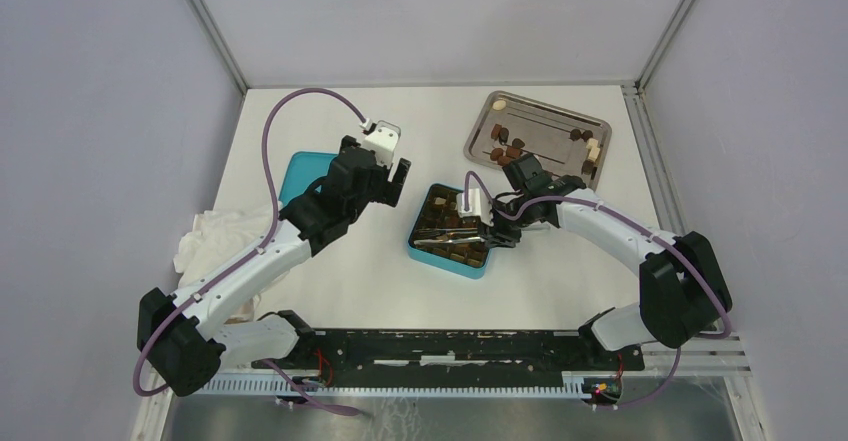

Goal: Pack the chocolate
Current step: Place the fake chocolate in the packing box, then pick up the fake chocolate from the plate.

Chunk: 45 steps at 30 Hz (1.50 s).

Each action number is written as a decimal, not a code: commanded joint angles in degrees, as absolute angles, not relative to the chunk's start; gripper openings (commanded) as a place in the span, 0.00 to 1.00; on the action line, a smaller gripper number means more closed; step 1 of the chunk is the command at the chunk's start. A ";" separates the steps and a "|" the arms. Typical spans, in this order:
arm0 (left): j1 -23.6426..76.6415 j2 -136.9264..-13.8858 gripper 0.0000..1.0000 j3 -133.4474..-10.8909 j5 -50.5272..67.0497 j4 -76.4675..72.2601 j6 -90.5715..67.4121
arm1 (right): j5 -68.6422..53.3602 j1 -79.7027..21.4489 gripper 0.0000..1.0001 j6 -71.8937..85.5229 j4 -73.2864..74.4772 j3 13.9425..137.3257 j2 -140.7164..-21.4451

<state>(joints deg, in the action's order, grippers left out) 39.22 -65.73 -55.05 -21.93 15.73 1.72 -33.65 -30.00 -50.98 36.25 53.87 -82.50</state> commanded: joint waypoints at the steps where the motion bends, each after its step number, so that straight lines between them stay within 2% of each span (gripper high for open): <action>1: 38.97 -65.45 0.89 -55.46 -21.27 13.88 4.31 | -36.40 -29.42 0.40 -50.19 35.23 56.34 -80.61; 13: 38.95 -65.08 0.89 -55.46 -21.09 13.87 4.22 | -41.93 -22.73 0.40 -50.19 36.12 56.87 -77.52; 22: 38.94 -64.78 0.89 -55.55 -20.83 13.91 4.24 | -44.32 -12.59 0.40 -44.78 32.46 56.02 -74.81; 33: 38.94 -64.08 0.89 -55.63 -20.24 14.06 4.12 | -34.10 -3.50 0.40 -33.03 24.73 54.67 -77.74; 45: 38.93 -63.47 0.89 -55.80 -19.05 14.06 3.78 | -24.15 2.67 0.40 -31.73 23.60 56.18 -83.27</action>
<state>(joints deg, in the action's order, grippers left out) 39.22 -65.08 -55.05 -20.38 15.75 1.72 -28.49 1.41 -32.82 26.02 54.24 -82.06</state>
